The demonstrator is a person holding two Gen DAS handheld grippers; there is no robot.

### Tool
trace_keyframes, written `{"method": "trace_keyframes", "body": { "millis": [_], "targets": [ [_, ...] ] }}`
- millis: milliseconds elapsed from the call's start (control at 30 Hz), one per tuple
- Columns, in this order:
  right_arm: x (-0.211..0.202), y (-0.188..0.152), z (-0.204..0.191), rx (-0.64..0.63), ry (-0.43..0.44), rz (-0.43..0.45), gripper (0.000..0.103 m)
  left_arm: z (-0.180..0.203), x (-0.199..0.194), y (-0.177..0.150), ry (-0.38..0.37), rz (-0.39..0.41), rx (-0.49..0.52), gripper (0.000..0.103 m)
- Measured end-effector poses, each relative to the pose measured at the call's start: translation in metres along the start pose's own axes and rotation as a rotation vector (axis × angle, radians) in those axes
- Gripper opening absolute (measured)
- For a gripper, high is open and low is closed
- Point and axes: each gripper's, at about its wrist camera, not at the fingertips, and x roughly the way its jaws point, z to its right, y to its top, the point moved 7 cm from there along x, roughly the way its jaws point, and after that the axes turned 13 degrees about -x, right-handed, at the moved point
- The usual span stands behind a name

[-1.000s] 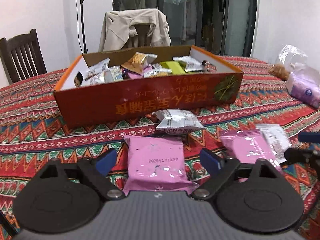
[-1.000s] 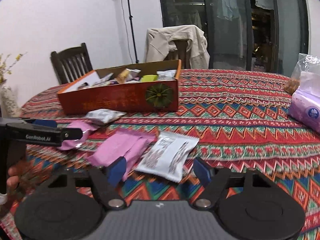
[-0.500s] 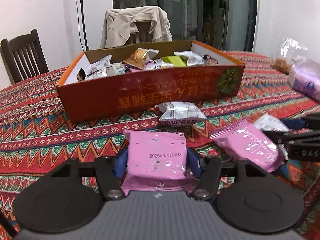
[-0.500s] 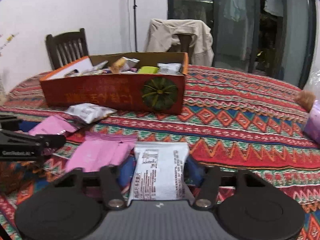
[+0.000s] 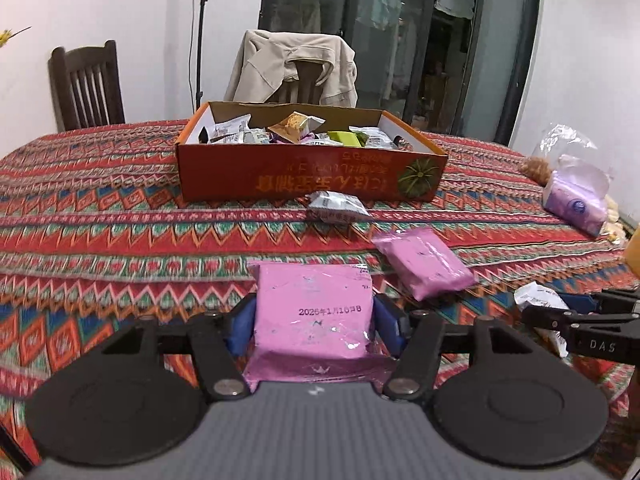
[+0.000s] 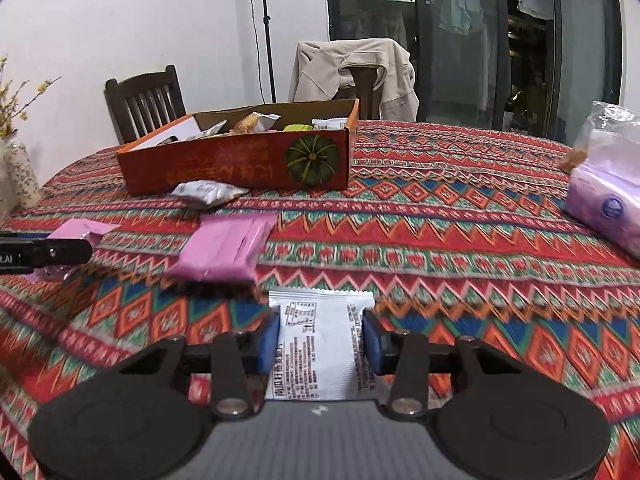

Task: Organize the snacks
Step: 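Lift the pink and white packets from the table toward the box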

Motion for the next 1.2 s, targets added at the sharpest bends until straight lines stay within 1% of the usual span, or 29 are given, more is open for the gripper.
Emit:
{"method": "trace_keyframes", "body": {
  "millis": [233,400,667,867,967,1100,1200],
  "targets": [
    [-0.042,-0.004,-0.014,-0.029,0.011,0.055,0.042,0.003,-0.037,-0.021,-0.007,0.021,-0.028,0.062],
    [-0.07,-0.005,-0.029,-0.056,0.021,0.1,0.042,-0.002,-0.063,-0.031,0.01,0.046,-0.041,0.062],
    [-0.098,-0.009,-0.047,-0.068,0.038,0.147,0.042,-0.016,-0.095,-0.046,0.044,0.069,-0.068,0.063],
    [-0.101,-0.01,-0.05,-0.073,0.044,0.15,0.042,-0.018,-0.1,-0.047,0.051,0.082,-0.075,0.063],
    [-0.1,-0.01,-0.049,-0.069,0.049,0.151,0.042,-0.017,-0.096,-0.045,0.051,0.08,-0.073,0.063],
    [-0.093,-0.005,-0.046,-0.062,0.059,0.152,0.042,-0.015,-0.088,-0.032,0.04,0.082,-0.067,0.063],
    [-0.086,0.006,-0.041,-0.053,0.078,0.169,0.042,-0.014,-0.079,-0.014,0.01,0.081,-0.085,0.063]
  ]
}}
